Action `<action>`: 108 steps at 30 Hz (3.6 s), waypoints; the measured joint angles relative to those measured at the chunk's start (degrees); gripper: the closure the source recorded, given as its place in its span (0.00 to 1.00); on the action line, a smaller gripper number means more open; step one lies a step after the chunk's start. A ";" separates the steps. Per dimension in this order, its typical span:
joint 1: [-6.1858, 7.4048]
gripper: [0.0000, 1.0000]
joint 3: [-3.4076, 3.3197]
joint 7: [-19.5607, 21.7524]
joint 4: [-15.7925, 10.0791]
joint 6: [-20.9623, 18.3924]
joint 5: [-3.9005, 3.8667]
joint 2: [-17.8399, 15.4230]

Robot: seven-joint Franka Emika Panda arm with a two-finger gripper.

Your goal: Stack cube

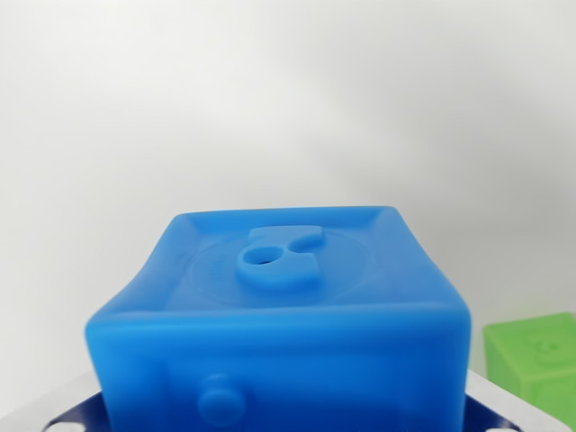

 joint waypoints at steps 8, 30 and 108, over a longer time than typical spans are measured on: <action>-1.53 1.00 -0.04 -2.61 0.00 0.00 0.04 -0.06; -5.57 1.00 -0.28 -9.66 0.35 -0.15 0.16 -0.08; -17.13 1.00 -1.09 -30.33 6.59 -0.17 0.33 6.54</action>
